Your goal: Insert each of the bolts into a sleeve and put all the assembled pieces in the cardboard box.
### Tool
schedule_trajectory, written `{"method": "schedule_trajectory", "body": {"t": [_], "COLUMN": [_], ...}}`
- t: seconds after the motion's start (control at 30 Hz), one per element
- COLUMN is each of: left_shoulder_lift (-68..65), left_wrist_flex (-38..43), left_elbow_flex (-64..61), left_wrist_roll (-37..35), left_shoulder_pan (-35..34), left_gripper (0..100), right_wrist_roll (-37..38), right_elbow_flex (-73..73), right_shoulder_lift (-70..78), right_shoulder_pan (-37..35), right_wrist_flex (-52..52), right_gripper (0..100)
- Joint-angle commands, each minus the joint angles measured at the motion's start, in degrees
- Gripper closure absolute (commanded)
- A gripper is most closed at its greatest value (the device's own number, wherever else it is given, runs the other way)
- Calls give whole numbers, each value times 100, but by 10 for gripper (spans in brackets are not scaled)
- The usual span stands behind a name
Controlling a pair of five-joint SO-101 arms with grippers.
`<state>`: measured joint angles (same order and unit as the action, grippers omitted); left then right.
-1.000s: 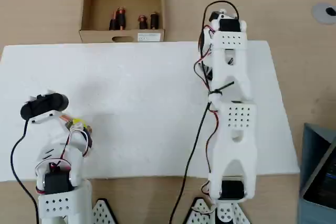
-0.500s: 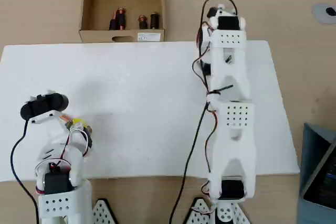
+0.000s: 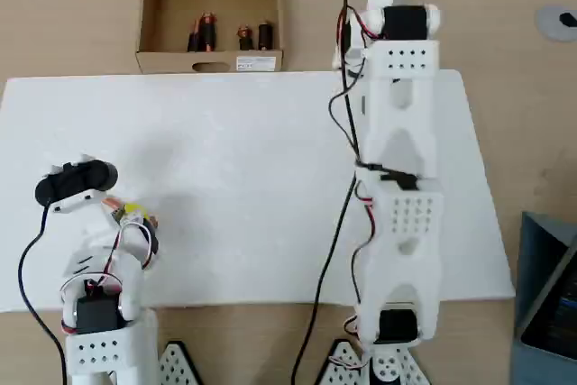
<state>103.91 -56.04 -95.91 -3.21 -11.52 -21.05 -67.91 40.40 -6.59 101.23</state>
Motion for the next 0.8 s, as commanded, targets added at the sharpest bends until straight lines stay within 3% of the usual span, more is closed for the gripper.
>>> {"method": "schedule_trajectory", "body": {"t": [0.0,0.27,0.63,0.77], "left_shoulder_lift": [48,48,48,13], "left_wrist_flex": [0,0,35,-299], "left_elbow_flex": [26,26,44,651], "left_wrist_roll": [-18,-18,-35,-9], "left_shoulder_pan": [70,105,62,70], "left_gripper": [998,998,997,994], "right_wrist_roll": [53,220,176,53], "right_elbow_flex": [725,3178,5991,6967], "right_shoulder_lift": [-1657,-4470,-7213,-8013], "right_shoulder_pan": [-31,-4,13,400], "right_wrist_flex": [123,114,88,-9], "right_gripper": [989,989,989,989]}}
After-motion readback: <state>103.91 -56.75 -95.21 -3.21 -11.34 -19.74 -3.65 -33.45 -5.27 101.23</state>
